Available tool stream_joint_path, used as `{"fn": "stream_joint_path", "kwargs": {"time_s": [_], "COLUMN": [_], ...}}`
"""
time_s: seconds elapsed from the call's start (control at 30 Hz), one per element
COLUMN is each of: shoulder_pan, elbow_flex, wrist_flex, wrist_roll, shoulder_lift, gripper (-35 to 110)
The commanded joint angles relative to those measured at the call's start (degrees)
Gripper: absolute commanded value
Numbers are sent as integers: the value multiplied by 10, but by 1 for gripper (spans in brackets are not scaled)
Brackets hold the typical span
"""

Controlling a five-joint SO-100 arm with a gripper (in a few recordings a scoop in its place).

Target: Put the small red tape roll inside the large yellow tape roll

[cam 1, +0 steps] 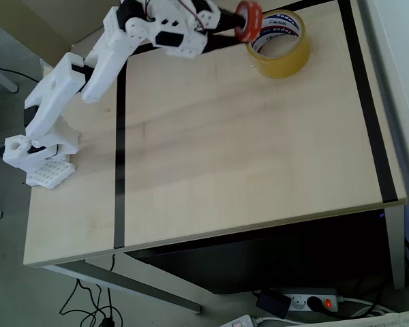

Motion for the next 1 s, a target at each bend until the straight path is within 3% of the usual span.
{"fn": "stream_joint_path", "kwargs": {"time_s": [0.0, 0.23, 0.67, 0.97], "shoulder_pan": [-22, -37, -12, -17], "elbow_flex": [-6, 25, 33, 33], "wrist_flex": [-90, -143, -134, -93], "wrist_roll": [-7, -8, -8, -4], "shoulder_lift": [62, 25, -44, -52], "gripper": [0, 0, 0, 18]}}
